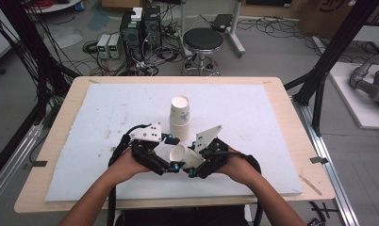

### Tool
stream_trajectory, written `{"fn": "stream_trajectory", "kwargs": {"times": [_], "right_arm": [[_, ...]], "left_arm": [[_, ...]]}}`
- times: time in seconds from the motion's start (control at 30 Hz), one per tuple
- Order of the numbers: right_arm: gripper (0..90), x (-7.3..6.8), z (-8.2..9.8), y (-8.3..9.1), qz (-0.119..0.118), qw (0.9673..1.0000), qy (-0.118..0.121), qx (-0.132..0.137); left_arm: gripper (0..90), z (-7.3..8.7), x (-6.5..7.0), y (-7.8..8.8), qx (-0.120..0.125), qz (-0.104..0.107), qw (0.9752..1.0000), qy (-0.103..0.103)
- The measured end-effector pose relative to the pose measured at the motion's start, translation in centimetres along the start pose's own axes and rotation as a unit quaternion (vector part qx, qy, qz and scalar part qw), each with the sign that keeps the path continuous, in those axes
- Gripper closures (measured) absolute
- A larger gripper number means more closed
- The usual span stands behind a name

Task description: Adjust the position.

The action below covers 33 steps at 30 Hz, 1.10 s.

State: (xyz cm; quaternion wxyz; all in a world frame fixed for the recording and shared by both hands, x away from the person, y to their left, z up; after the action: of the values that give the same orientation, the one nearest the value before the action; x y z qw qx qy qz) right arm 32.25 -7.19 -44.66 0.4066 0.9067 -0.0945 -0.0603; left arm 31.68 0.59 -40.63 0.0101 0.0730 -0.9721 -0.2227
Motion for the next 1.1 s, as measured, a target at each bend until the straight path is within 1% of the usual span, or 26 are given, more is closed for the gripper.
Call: {"fn": "stream_trajectory", "kwargs": {"times": [0.07, 0.1, 0.17, 0.27, 0.33, 0.4, 0.53, 0.6, 0.77, 0.9, 0.97, 1.0, 1.03, 1.1], "right_arm": [[28.4, 0.0, -0.1, 0.1, 0.004, 0.9999, 0.006, -0.014], [28.4, -0.1, -0.1, 0.1, 0.002, 0.9997, 0.008, -0.021], [28.4, -0.1, -0.2, 0.1, 0.008, 0.9992, 0.015, -0.035], [28.4, -0.2, -0.3, 0.1, 0.005, 0.9986, 0.021, -0.048], [28.4, -0.2, -0.1, 0.1, 0.007, 0.9978, 0.026, -0.061], [28.4, -0.3, 0.0, 0.0, 0.008, 0.9973, 0.028, -0.068], [28.4, -0.4, 0.1, -0.3, 0.009, 0.9963, 0.035, -0.078], [28.4, -0.4, 0.1, -0.3, 0.010, 0.9959, 0.040, -0.080], [28.4, -0.5, 0.3, -0.4, 0.007, 0.9954, 0.042, -0.086], [28.7, -0.6, 0.5, -0.4, 0.007, 0.9946, 0.040, -0.096], [28.6, -0.6, 0.6, -0.5, 0.006, 0.9943, 0.045, -0.097], [28.2, -0.6, 0.6, -0.4, 0.006, 0.9943, 0.041, -0.098], [26.1, -0.5, 0.6, -0.4, 0.007, 0.9945, 0.047, -0.093], [17.6, -0.4, 0.3, -0.2, 0.013, 0.9965, 0.030, -0.077]], "left_arm": [[19.3, 0.2, 0.0, -0.1, -0.011, 0.004, 0.9999, -0.002], [19.7, 0.3, 0.0, -0.1, -0.014, 0.005, 0.9999, -0.002], [20.0, 0.4, 0.0, -0.2, -0.021, 0.006, 0.9998, -0.001], [20.8, 0.6, 0.1, -0.3, -0.028, 0.009, 0.9996, 0.000], [21.9, 0.7, 0.2, -0.5, -0.031, 0.013, 0.9994, 0.000], [22.7, 0.8, 0.2, -0.5, -0.036, 0.013, 0.9993, 0.002], [25.5, 1.1, 0.3, -0.6, -0.048, 0.021, 0.9986, 0.000], [27.0, 1.2, 0.3, -0.7, -0.052, 0.025, 0.9984, -0.001], [32.7, 1.4, 0.5, -1.0, -0.059, 0.035, 0.9976, -0.004], [33.9, 1.5, 0.6, -1.1, -0.068, 0.037, 0.9970, -0.010], [34.5, 1.6, 0.7, -1.1, -0.069, 0.038, 0.9968, -0.012], [34.9, 1.5, 0.6, -1.1, -0.066, 0.036, 0.9971, -0.014], [35.3, 1.5, 0.6, -1.1, -0.064, 0.035, 0.9973, -0.013], [35.8, 1.5, 0.5, -0.9, -0.056, 0.029, 0.9979, -0.014]]}}
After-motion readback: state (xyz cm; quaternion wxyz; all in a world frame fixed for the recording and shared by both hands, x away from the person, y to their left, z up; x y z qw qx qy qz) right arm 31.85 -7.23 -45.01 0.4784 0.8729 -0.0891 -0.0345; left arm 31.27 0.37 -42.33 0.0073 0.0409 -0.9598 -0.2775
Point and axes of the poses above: each handheld gripper's, and its own axes: y roughly backward along the jaws, z roughly out of its underside, x roughly to its right, the point moved 10 cm from there along -y, roughly forward along the jaws, and after that the axes turned 8 degrees about -y, right-handed, at the moved point
